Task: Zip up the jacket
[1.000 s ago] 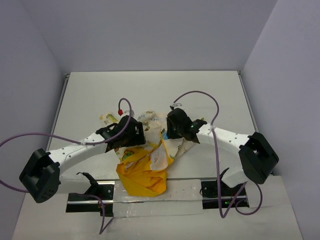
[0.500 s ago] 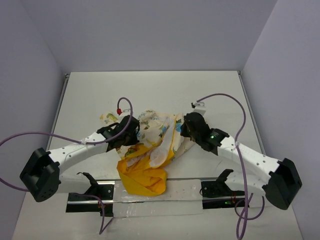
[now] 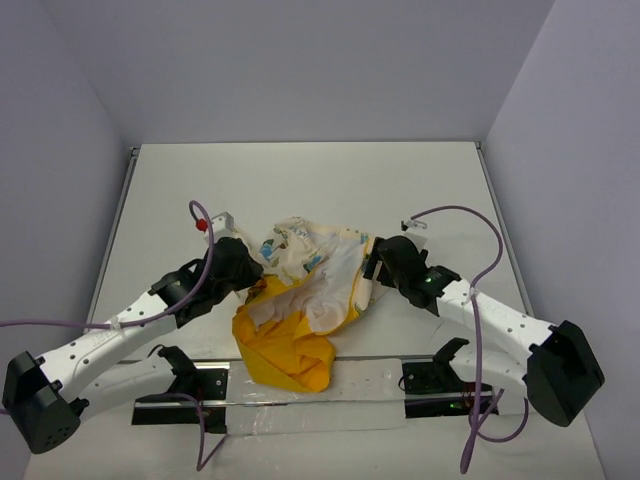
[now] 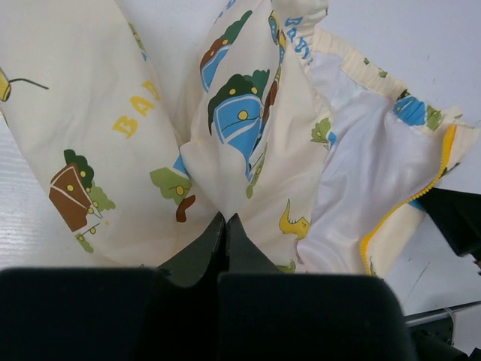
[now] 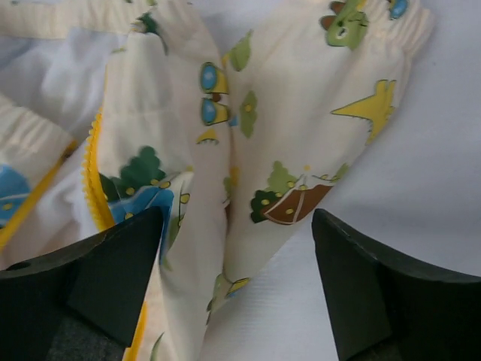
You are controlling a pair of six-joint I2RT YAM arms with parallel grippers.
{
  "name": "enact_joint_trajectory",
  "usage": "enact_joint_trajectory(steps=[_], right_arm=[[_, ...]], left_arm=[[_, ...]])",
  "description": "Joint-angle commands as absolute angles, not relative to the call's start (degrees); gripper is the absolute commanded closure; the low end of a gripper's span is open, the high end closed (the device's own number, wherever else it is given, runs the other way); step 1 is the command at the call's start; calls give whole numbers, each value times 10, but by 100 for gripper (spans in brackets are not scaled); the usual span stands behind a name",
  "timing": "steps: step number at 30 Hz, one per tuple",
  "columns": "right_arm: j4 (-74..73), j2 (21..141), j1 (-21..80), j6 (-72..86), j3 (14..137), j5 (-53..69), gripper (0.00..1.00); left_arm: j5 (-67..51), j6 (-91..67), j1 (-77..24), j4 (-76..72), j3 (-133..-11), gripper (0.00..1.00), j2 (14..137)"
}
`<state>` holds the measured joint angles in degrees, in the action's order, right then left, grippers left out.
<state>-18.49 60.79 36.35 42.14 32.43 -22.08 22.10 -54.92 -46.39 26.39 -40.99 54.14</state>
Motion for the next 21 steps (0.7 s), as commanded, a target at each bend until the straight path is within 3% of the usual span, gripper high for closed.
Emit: enact_joint_trajectory(steps=[1, 7, 10, 21], right_arm=[[-166, 561, 373, 412, 376, -204, 12], [-147, 571, 382, 401, 430, -161, 10], [-111, 623, 394, 374, 453, -77, 0], [-10, 770, 422, 421, 493, 45, 4]], left_arm=[[240, -574, -462, 252, -400, 100, 530], [232, -574, -462, 247, -404, 100, 539], [226, -566, -462, 246, -413, 100, 552], [227, -563, -462, 259, -418, 100, 552]])
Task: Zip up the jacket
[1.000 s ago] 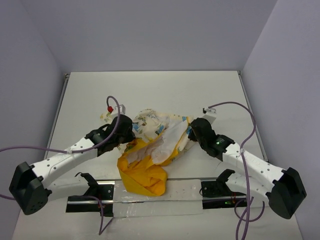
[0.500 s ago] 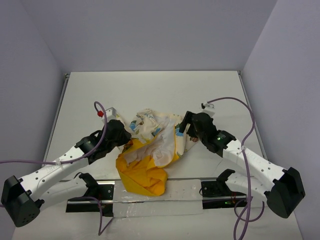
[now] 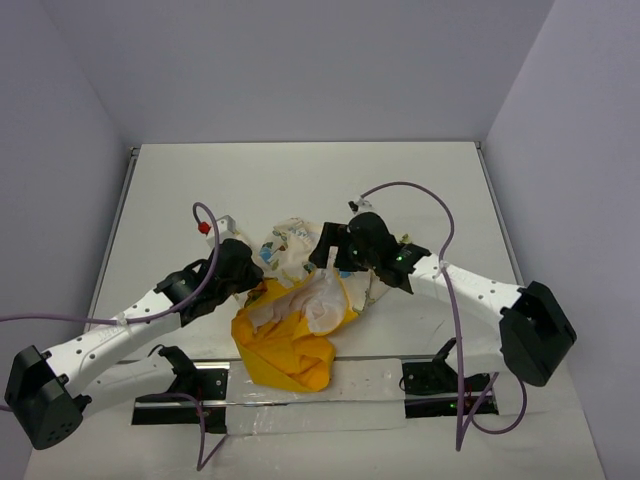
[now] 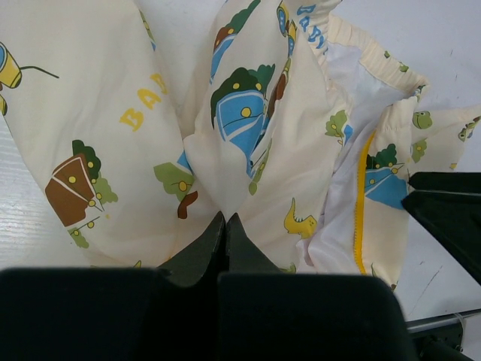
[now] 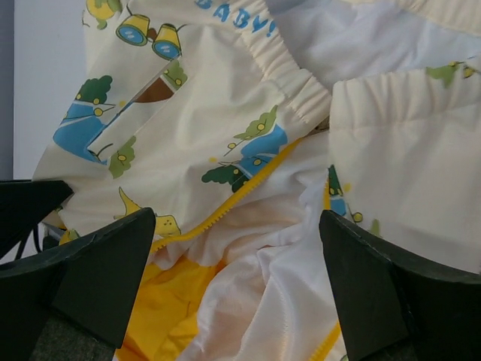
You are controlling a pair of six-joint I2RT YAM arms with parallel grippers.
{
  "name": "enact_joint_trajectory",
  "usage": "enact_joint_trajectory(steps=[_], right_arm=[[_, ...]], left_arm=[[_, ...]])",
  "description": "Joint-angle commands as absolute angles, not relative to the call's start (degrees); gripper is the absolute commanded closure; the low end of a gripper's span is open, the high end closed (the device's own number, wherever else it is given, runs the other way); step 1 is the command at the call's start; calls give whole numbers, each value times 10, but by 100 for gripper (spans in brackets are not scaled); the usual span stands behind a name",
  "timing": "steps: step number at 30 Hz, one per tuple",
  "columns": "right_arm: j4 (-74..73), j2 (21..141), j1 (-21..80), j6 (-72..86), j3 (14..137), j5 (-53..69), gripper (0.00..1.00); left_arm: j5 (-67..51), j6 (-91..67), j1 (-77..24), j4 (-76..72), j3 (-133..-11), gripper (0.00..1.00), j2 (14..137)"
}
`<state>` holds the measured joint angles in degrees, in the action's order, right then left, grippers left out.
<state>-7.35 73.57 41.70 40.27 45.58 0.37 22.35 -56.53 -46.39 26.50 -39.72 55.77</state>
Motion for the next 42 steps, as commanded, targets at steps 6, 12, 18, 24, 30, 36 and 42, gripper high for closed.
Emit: enact_joint_trajectory(steps=[6, 12, 18, 24, 30, 36, 42], right_arm=[[-18, 861, 422, 458, 521, 18, 4], [34, 911, 423, 490, 512, 5, 22], [48, 873, 438, 481, 496, -75, 87], [59, 859, 452, 433, 511, -84, 100], [67, 874, 465, 405, 543, -58, 100], [-32, 901, 477, 406, 614, -76, 100], [-119, 894, 479, 455, 646, -79, 100]], left_arm=[[225, -565, -462, 260, -412, 100, 549], [227, -563, -462, 268, -410, 100, 540], [212, -553, -462, 263, -391, 100, 524], [153, -541, -462, 246, -365, 81, 515], [168, -532, -462, 275, -392, 5, 510], [183, -491, -462, 262, -437, 4, 511], [119, -442, -467, 187, -437, 10, 576]])
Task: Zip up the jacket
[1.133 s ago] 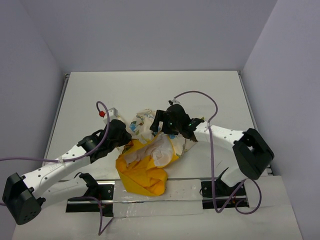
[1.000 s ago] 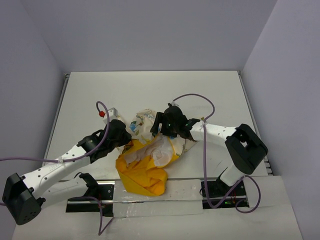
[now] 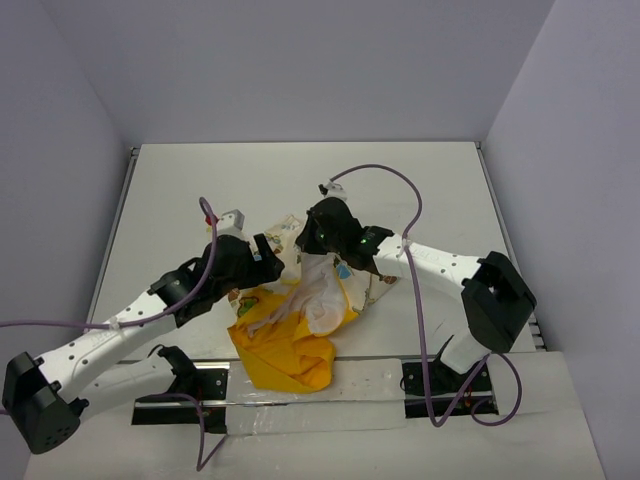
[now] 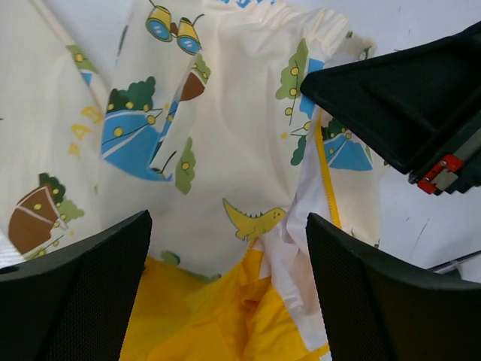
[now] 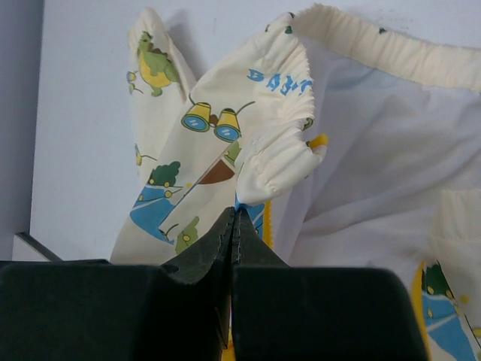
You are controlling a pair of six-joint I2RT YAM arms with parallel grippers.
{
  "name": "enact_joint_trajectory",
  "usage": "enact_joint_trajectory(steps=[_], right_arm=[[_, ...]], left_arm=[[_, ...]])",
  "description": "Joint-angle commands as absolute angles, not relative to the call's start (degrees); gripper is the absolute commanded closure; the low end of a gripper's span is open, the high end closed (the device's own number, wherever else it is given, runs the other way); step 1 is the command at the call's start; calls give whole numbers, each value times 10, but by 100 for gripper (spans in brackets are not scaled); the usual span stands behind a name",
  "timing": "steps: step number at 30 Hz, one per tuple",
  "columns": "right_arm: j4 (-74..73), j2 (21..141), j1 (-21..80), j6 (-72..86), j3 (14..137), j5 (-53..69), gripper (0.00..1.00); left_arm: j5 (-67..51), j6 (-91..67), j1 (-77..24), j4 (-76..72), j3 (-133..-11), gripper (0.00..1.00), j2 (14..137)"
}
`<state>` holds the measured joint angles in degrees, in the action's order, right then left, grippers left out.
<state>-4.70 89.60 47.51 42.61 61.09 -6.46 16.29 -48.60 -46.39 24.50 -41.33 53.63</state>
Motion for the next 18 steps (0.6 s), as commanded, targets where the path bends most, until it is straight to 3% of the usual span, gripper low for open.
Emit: enact_joint_trajectory(steps=[1, 9, 18], right_arm=[[-135, 892, 480, 461, 650, -80, 100], [-209, 869, 479, 479, 665, -98, 100], [-234, 848, 480, 495, 657, -78, 100]], left_arm=[[116, -438, -472, 179, -440, 10, 591], [126, -417, -493, 111, -444, 1, 636], [116, -385, -524, 71, -479, 1, 709]])
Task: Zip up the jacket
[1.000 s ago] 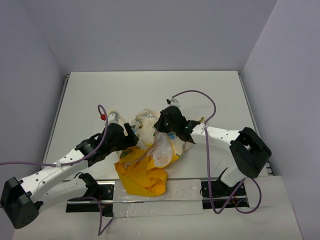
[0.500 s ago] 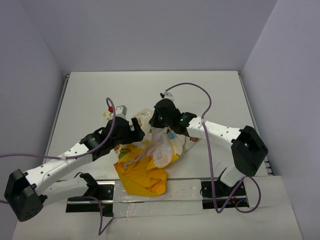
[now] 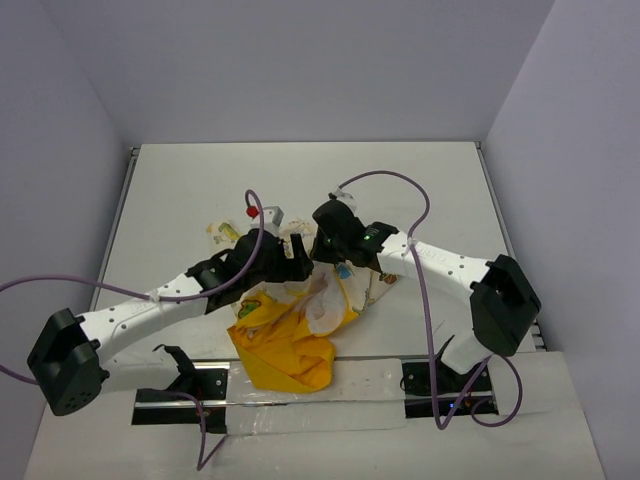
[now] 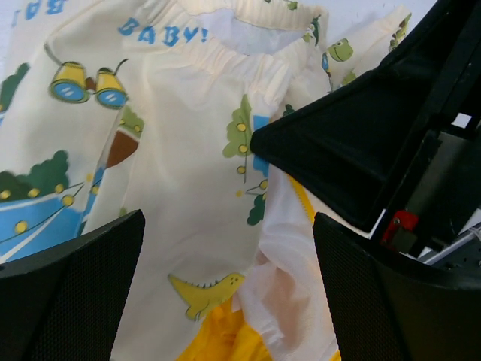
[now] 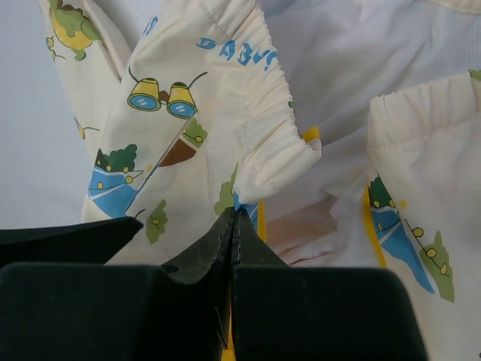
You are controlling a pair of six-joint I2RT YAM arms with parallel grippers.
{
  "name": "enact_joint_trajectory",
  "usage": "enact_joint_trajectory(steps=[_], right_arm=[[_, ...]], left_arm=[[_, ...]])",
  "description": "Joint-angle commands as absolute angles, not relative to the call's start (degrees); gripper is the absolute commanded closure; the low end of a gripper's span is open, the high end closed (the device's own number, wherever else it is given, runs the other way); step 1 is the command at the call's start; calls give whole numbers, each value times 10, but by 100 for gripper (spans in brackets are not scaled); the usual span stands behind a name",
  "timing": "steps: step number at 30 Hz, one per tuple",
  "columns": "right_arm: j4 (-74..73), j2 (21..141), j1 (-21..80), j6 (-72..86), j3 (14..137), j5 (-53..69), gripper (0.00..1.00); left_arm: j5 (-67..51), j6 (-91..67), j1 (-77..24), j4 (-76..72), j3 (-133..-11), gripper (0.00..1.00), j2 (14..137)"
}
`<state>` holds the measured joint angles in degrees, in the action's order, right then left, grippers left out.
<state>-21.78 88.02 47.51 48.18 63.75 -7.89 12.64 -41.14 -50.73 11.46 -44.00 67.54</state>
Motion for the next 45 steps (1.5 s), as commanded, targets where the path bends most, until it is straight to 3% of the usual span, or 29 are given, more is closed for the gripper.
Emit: enact_joint_trajectory(steps=[1, 11, 14, 18, 19, 20, 21, 23, 26, 28, 30, 32, 35, 45], right_arm=[[-236, 846, 479, 498, 656, -77, 100], [-265, 829, 480, 486, 669, -61, 100], [-265, 818, 480, 488, 662, -54, 100], [-267, 809, 479, 490, 656, -48, 100], [-267, 809, 478, 490, 654, -48, 100], [-266, 808, 478, 491, 654, -42, 100], [-265, 807, 477, 491, 654, -37, 100], [-263, 805, 475, 491, 654, -28, 100], [-262, 798, 473, 490, 656, -19, 100], [-263, 793, 470, 480, 656, -15, 91], [-268, 779, 465, 464, 659, -12, 58], [-274, 755, 450, 393, 665, 22, 39], [-291, 707, 422, 304, 674, 59, 31], [-147, 511, 340, 168, 494, 173, 33]], left_arm=[[120, -383, -530, 70, -486, 1, 719], [182, -379, -562, 38, -508, 2, 789], [195, -383, -562, 33, -511, 14, 797], [200, -385, -562, 31, -504, 42, 793], [201, -386, -562, 32, -502, 53, 789], [199, -387, -562, 32, -500, 74, 785], [195, -387, -562, 33, -497, 85, 783], [189, -390, -562, 38, -491, 98, 780], [183, -393, -562, 40, -483, 100, 775], [177, -395, -562, 40, -475, 100, 762], [155, -393, -562, 34, -462, 100, 746], [108, -389, -557, 32, -450, 100, 719], [20, -378, -544, 36, -448, 100, 697], [-229, -372, -486, 34, -482, 100, 690]])
